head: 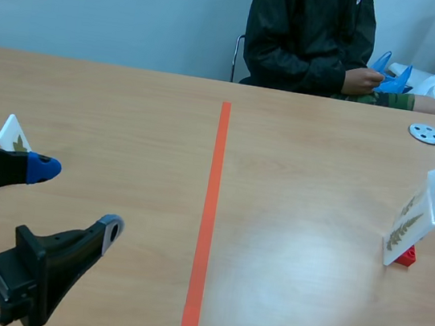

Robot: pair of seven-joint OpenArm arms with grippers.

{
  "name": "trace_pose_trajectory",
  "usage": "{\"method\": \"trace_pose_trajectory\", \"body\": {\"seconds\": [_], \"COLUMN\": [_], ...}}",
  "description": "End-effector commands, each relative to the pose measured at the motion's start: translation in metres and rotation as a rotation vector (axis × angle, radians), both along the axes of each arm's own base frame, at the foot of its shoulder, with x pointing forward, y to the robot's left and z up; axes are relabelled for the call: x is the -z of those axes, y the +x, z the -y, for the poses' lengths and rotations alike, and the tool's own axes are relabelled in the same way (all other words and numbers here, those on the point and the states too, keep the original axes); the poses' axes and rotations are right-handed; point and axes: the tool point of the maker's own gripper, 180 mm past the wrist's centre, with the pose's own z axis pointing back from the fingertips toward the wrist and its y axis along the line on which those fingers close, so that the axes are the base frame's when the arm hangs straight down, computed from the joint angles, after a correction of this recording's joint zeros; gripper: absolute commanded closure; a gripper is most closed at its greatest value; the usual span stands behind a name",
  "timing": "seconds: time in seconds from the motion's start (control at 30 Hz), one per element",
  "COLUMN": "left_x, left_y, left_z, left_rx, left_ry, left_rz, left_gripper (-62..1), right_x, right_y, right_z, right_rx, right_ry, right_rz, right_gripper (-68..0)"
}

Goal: Sort the leaf by its shape. The table is split by an orange tape line. A compound leaf with several leaflets goes to the left side, a simple leaf with one blade goes to the right side. Return to the home posture when a red brick is placed on the table.

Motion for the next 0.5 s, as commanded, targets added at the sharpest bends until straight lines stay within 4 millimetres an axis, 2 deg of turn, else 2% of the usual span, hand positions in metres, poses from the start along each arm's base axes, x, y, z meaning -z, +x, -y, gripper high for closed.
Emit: {"method": "trace_pose_trajectory", "body": {"seconds": [0.0,0.1,0.23,0.3,0.47], "left_x": [-0.005,-0.005,-0.005,-0.005,-0.005], "left_y": [0.003,0.003,0.003,0.003,0.003], "left_z": [-0.002,-0.002,-0.002,-0.002,-0.002], "left_rx": [-0.002,-0.002,-0.002,-0.002,-0.002], "left_ry": [-0.008,-0.008,-0.008,-0.008,-0.008], "left_rz": [0.019,0.019,0.019,0.019,0.019], "left_gripper": [-62.3,-62.3,-62.3,-62.3,-62.3], "right_x": [-0.014,-0.014,0.007,0.018,0.031], "right_y": [0.000,-0.006,-0.020,-0.029,-0.041], "right_z": [0.008,0.028,0.079,0.098,0.126], "right_rx": [0.014,0.087,0.308,0.379,0.472], "right_ry": [0.008,0.002,0.013,-0.004,-0.059], "right_rz": [0.049,0.034,-0.086,-0.128,-0.157], "right_gripper": [-1.5,-1.5,-1.5,-1.5,-1.5]}}
